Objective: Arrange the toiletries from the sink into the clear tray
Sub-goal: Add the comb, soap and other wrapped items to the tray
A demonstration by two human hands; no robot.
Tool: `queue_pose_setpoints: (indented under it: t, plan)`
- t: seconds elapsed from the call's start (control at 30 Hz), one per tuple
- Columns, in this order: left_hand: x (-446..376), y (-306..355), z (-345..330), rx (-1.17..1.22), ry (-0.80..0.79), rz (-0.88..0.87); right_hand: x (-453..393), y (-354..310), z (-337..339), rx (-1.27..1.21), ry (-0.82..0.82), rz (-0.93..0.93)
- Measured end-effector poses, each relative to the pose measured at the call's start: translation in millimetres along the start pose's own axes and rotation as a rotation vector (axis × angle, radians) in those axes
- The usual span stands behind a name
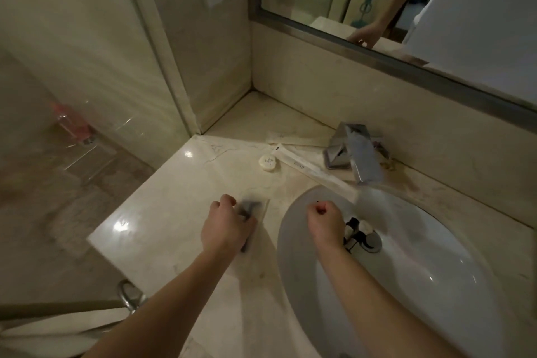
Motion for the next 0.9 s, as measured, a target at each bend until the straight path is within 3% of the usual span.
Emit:
queue_pose_setpoints:
  t: [0.17,0.33,0.53,0.7,0.9]
  plan:
    - [-8.8,3.9,-5.8,0.007,-0.018,0.007,-17.6,32.6,3.3,0.185,0.041,-0.092]
    - [-15.3,5.9,-8.7,0.064,-0.033,-0.003,-35.1,40.9,-18.9,0.396,-0.047,-0.036]
    - [-22.8,5.6,-9.5,0.166,-0.063,-0.014,-50.4,64.9,-42.4,0.461,-0.130,-0.156]
    - [-22.3,9.7,-8.7,0.212,-0.068,-0.054,-46.0,63.1,-44.8,0.622,0.005,-0.053]
    - [-15.3,22.8,-9.6,0.282,-0.081,-0.109,-38.4,66.1,-45.8,0.650,0.014,0.044]
Point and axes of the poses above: each hand's wrist, its own x-axis away from the middle knuckle, its own z-axis out of the back of the hand, y = z × x, the point moved 9 cm from there along -x, towards the middle knuckle, and after that the axes turned 1 degree about -x, right-handed, at the moved point
